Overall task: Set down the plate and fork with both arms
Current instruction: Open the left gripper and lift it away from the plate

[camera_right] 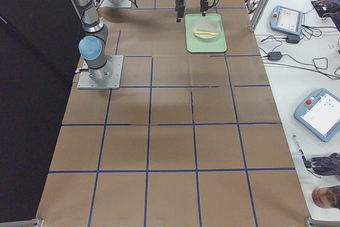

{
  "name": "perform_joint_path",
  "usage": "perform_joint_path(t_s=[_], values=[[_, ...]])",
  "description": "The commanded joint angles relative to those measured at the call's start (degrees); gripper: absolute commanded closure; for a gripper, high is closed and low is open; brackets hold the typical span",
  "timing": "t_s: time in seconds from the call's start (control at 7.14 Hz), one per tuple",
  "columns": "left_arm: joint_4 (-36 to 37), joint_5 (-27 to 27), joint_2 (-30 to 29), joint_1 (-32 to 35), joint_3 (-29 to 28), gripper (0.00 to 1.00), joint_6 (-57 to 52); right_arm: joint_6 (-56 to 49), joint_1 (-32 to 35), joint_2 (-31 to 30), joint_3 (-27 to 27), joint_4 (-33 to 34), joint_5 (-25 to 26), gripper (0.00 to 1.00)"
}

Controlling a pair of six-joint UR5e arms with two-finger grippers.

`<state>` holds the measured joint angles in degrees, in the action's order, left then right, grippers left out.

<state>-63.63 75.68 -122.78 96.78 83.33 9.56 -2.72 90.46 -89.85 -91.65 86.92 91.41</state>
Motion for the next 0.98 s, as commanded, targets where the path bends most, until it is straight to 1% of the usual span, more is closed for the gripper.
perform_joint_path(t_s=[0.0,0.14,0.28,0.42,0.56,0.7,0.84], values=[[-14.4,8.2,10.1,0.5,-1.1,0.01,-0.1,-0.2,-0.1,0.0,0.0,0.0,0.0,0.0],[-20.8,8.7,14.7,0.4,-1.2,0.01,-0.3,-0.2,0.0,0.0,0.0,0.1,0.0,0.0],[-27.3,11.5,20.1,0.6,-1.2,0.01,-0.8,-0.3,-0.1,0.0,0.0,0.1,0.0,0.0],[-34.2,12.0,26.2,0.6,-0.7,0.01,-0.9,-0.4,-0.2,0.0,-0.5,0.2,-0.1,0.0],[-39.2,12.0,31.2,0.5,-0.1,0.01,-1.3,-0.1,-0.2,0.0,-1.1,1.0,-0.3,0.0],[-40.2,11.9,33.4,0.5,0.3,0.01,-1.8,0.1,0.2,0.3,-1.2,3.8,-0.4,0.0],[-40.4,11.6,34.0,0.0,0.5,0.0,-4.2,0.4,0.3,0.6,-1.2,6.6,-0.4,0.0]])
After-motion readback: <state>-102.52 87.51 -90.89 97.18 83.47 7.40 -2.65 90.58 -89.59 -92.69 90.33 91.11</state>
